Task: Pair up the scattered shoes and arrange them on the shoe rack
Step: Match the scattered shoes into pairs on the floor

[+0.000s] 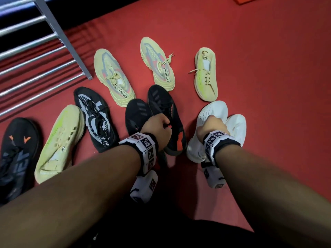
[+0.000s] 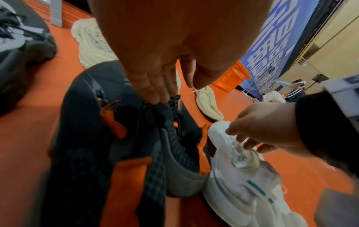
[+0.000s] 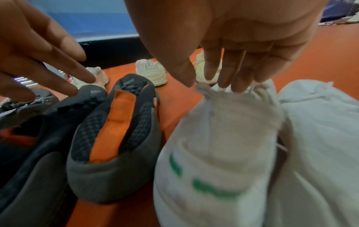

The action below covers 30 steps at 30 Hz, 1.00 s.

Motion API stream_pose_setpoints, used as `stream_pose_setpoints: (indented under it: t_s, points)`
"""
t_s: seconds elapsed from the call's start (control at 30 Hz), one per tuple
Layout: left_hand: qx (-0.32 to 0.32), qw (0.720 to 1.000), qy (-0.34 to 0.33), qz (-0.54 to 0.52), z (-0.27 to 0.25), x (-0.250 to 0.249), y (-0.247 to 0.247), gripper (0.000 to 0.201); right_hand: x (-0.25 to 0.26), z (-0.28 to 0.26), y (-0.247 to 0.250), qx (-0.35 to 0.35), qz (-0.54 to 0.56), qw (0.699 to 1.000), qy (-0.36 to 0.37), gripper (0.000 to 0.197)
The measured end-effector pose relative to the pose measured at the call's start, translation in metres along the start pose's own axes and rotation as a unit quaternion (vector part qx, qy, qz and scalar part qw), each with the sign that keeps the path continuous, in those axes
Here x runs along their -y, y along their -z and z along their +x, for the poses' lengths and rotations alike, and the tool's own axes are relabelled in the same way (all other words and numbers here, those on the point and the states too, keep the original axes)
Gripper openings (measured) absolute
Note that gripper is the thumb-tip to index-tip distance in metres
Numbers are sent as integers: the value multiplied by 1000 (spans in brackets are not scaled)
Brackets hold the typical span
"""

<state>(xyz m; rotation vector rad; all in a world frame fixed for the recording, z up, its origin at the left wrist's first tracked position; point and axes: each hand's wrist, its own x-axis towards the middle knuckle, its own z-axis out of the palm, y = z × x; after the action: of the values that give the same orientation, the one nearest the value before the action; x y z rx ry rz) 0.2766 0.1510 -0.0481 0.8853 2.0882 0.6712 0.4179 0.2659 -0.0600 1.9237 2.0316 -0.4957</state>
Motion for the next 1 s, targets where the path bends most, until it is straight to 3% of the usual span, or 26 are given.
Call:
stream_pose_setpoints:
  t_s: [0.17,0.33,0.47,0.57,0.7,0.8,0.93,1.0]
  points:
    - [-35,999,-25,8,26,4,19,18,29,30,6,-65,7,997,38,25]
    - [-62,997,-24,40,50,12,38,24,51,63,15,-46,-54,995,72,40]
    - [-57,997,-17,55,59,21,49,23,57,75,0,-2,-105,989,102,42]
    - [-59,996,-6,67,61,30,51,25,58,78,-2,34,-123,988,82,43]
    - [-51,997,1,58,57,36,43,26,66,73,-2,31,-146,988,49,41]
    - [-46,997,-11,54,56,32,34,26,68,68,3,26,-95,993,68,32]
    - [-29,998,-35,38,54,31,22,27,63,67,6,55,38,996,54,35]
    - [-26,998,-42,38,51,34,19,25,64,70,2,48,45,994,91,38]
